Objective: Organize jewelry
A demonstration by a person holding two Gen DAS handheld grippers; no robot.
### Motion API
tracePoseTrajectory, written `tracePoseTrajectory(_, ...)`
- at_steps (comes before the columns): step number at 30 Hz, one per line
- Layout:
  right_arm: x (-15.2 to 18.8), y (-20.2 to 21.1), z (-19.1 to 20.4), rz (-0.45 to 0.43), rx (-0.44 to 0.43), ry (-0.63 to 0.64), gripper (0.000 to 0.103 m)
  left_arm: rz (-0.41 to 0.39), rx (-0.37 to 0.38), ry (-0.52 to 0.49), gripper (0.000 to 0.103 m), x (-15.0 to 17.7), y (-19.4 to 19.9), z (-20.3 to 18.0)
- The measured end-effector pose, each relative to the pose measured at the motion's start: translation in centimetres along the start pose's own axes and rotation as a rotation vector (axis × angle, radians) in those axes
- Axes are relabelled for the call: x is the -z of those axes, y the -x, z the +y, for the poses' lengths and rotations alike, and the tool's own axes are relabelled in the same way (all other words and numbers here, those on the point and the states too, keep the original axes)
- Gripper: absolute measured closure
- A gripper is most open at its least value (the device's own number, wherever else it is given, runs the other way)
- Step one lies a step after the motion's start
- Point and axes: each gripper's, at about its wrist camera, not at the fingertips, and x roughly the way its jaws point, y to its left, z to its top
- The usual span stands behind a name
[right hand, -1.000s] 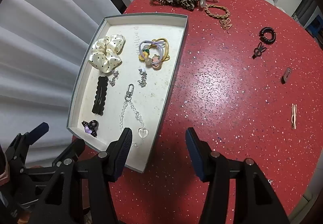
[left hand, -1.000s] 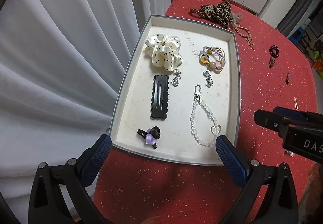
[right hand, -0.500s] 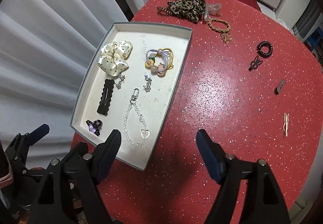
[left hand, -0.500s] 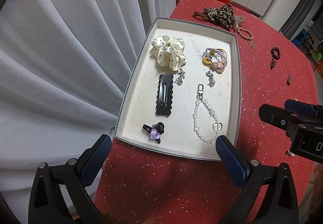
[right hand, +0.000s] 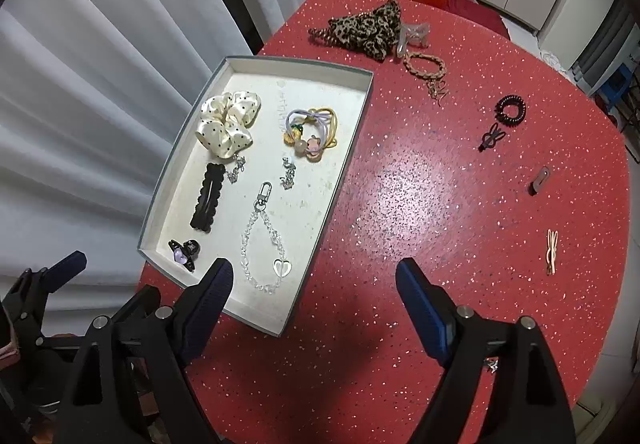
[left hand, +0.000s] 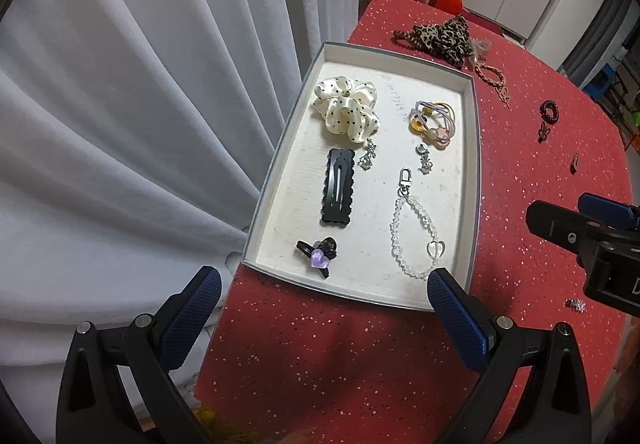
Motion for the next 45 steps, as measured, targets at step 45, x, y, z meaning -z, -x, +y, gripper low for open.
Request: tracePoseTrajectory(45, 0.2, 10.8, 0.1, -0.21, 0.033, 0.045, 0.017, -0.168, -0.046, 0.096, 0.0, -0.9, 10.2, 0.2)
